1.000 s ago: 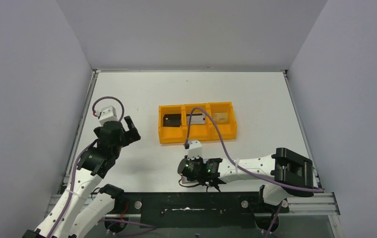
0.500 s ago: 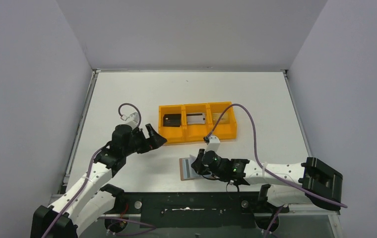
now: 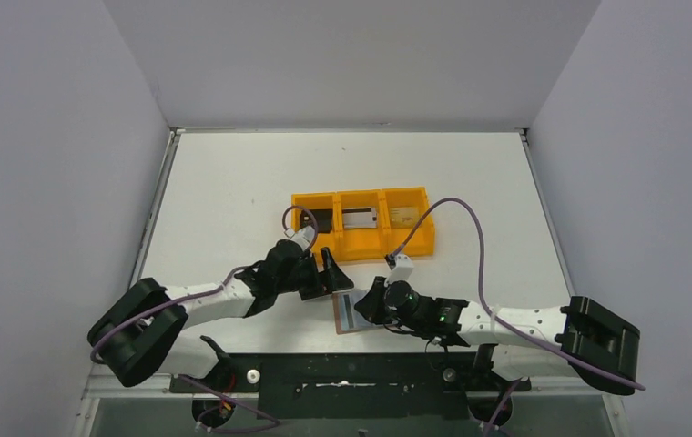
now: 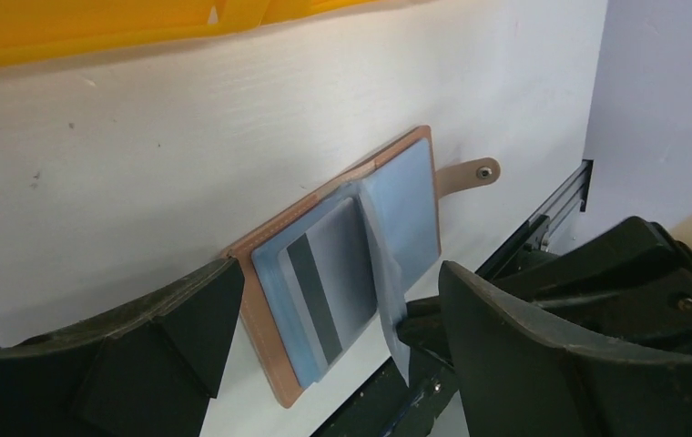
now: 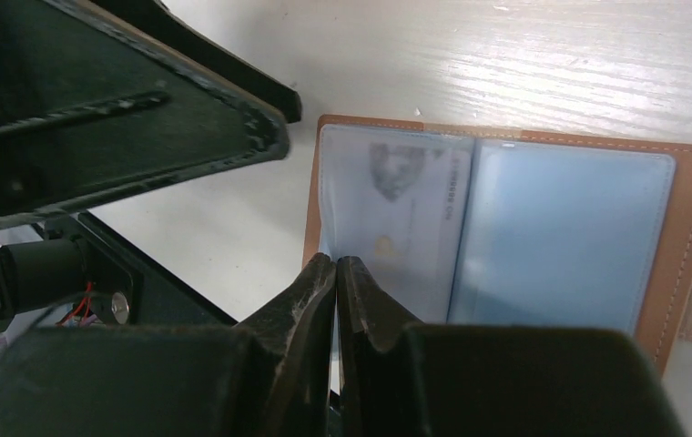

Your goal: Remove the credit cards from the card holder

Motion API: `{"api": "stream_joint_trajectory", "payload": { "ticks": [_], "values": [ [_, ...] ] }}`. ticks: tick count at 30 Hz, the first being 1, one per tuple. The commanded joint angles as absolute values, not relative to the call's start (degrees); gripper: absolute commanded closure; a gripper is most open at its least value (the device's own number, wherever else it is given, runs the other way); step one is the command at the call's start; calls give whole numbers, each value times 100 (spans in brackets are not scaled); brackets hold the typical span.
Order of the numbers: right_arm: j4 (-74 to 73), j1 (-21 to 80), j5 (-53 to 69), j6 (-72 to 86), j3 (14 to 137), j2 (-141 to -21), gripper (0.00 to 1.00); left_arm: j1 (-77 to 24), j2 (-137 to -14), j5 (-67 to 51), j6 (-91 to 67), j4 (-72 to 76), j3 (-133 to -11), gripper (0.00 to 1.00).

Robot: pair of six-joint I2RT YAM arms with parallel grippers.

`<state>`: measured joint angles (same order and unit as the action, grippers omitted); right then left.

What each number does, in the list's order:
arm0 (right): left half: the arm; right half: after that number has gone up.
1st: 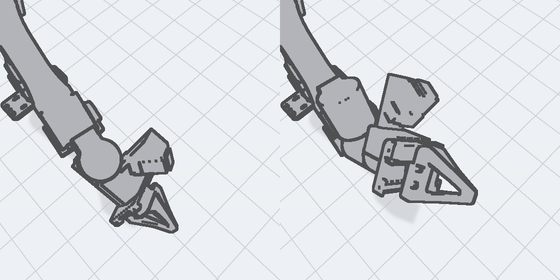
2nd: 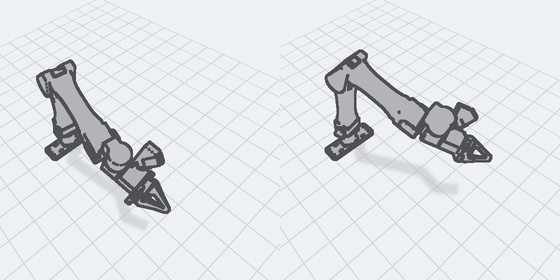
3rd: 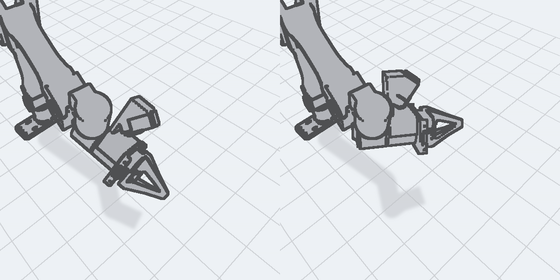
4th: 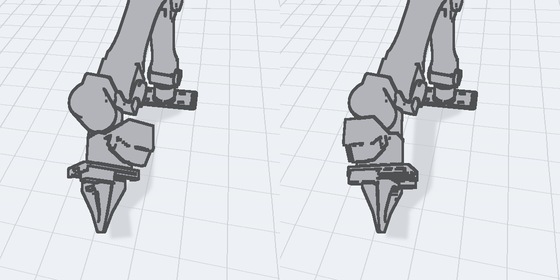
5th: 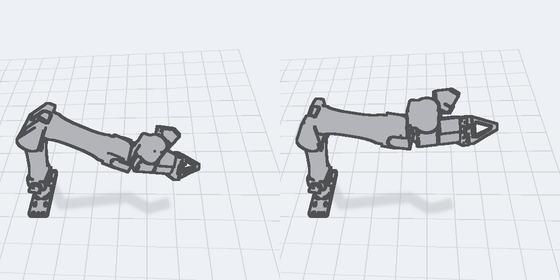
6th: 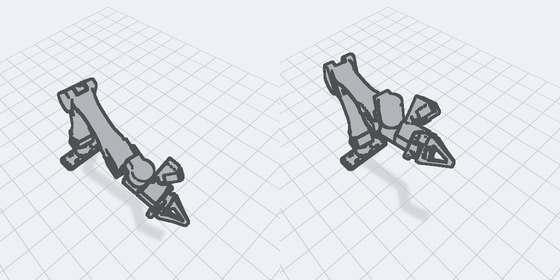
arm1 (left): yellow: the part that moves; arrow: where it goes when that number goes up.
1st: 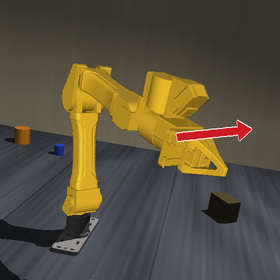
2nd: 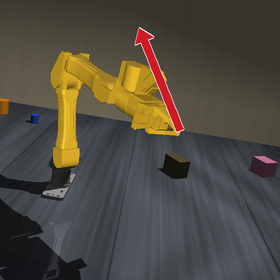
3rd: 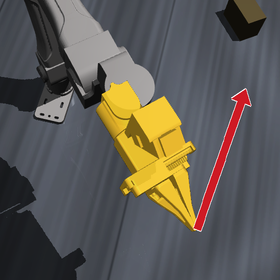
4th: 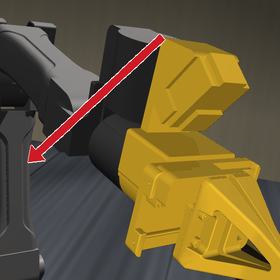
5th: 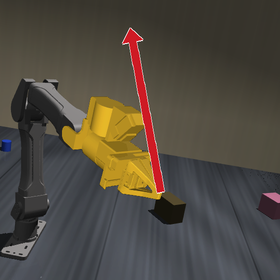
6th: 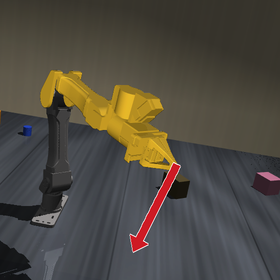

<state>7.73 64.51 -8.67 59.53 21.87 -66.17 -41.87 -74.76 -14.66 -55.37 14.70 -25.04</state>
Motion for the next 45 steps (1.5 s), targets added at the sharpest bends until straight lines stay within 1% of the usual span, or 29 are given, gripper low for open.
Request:
{"api": "stream_joint_trajectory", "payload": {
  "ticks": [1, 3, 10, 11, 14, 16, 18, 22, 25, 30, 34, 37, 39, 40, 42, 43, 45],
  "values": [
    [1121, 6403, -914, 6020, 2108, -6391, 94, -4454, -7987, -1159, -6069, 2581, -2792, 23],
    [1121, 6394, -914, 6020, 2074, -6352, 94, -4543, -8190, -1164, -6154, 2751, -2875, 25],
    [1100, 6358, -945, 5984, 1998, -6196, 93, -4773, -8610, -1267, -6144, 2763, -3187, 40],
    [1095, 6359, -949, 5979, 1991, -6184, 93, -4790, -8630, -1280, -6137, 2758, -3198, 40],
    [1029, 6356, -979, 5977, 1986, -6126, 93, -4801, -8587, -1235, -5971, 2240, -3376, 40],
    [989, 6358, -1005, 5984, 1947, -6074, 93, -4809, -8416, -848, -5829, 1742, -3478, 37],
    [978, 6354, -1046, 6000, 1910, -6017, 93, -4816, -8229, -671, -5749, 1510, -3497, 36],
    [943, 6339, -1089, 5994, 1897, -5955, 92, -4888, -8128, -862, -5763, 1547, -3507, 36],
    [946, 6330, -1099, 5972, 1928, -5952, 92, -4960, -8279, -1241, -5798, 1645, -3562, 38],
    [944, 6322, -1094, 5938, 1964, -5976, 91, -5068, -8617, -1522, -5877, 1700, -3589, 45],
    [924, 6320, -1083, 5934, 1976, -5985, 91, -5072, -8779, -1626, -5898, 1718, -3607, 61],
    [833, 6318, -1052, 5890, 2025, -5981, 86, -5075, -8858, -1662, -5816, 1677, -3650, 73],
    [590, 6326, -1046, 5836, 2141, -5908, 81, -5073, -8912, -1641, -5770, 1611, -3685, 78],
    [438, 6321, -1057, 5822, 2192, -5837, 76, -5075, -8926, -1630, -5754, 1576, -3705, 78],
    [47, 6328, -1145, 5837, 2292, -5620, 62, -5072, -8938, -1598, -5740, 1527, -3738, 78],
    [-124, 6321, -1219, 5877, 2302, -5479, 58, -5071, -8932, -1573, -5740, 1510, -3743, 78],
    [-467, 6326, -1343, 5973, 2289, -5169, 56, -5072, -8921, -1541, -5735, 1480, -3744, 76]
  ]
}}
